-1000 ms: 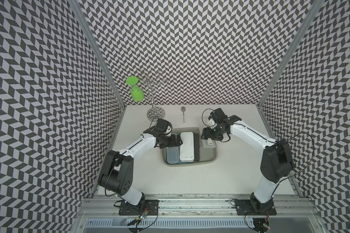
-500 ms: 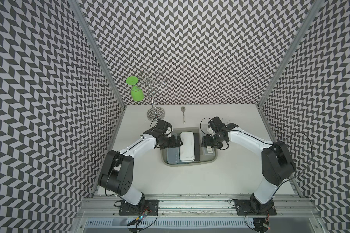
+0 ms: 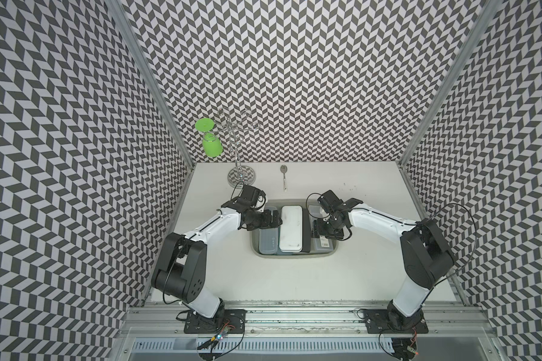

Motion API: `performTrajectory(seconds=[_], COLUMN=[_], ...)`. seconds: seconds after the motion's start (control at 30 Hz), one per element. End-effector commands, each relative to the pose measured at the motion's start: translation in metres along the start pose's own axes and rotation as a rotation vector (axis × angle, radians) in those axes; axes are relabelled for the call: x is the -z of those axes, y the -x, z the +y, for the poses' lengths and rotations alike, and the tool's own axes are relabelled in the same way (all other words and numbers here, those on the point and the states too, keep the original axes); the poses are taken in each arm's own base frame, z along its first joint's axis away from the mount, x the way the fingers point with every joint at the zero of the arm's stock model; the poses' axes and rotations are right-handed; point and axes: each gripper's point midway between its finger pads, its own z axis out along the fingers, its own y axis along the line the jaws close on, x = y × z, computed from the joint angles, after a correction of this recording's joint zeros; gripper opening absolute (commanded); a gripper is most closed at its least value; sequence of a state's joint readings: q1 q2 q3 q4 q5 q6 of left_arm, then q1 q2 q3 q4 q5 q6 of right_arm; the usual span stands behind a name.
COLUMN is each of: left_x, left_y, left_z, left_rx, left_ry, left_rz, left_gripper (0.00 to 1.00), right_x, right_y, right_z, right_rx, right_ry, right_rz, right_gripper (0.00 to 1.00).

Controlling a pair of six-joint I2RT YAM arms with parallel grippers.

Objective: Put the pencil case into the storage box
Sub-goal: Place the pencil case at the storage box.

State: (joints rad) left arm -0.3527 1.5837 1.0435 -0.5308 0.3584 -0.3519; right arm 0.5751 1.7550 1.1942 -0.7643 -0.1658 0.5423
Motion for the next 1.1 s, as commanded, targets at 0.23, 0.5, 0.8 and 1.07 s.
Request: performTrajectory(seconds=[0.23, 0.5, 0.8, 1.07], left_x=[0.002, 0.002, 0.007, 0.009], left_y=[-0.001, -0.003, 0.001, -0.003], left_z=[0.007, 0.014, 0.017, 0.026], left_rx=[-0.026, -0.030, -0.038, -0.026], left_ry=[-0.001, 0.000, 0.005, 0.016], left_rz=[0.010, 0.014, 0.014, 0.018], left_gripper=[1.00, 1.00, 1.00, 1.00], right_x=[0.027, 0.087, 0.047, 0.015], right_y=[0.013, 0.049, 0.065, 0.060], right_z=[0.006, 0.030, 0.071, 0.070], right_rx=[-0.004, 0.056, 0.132, 0.149], right_ry=[-0.033, -0.004, 0.146, 0.143], right_rz=[-0.063, -0.226, -0.183, -0.140], right_gripper=[0.92, 0.90, 0.52, 0.51])
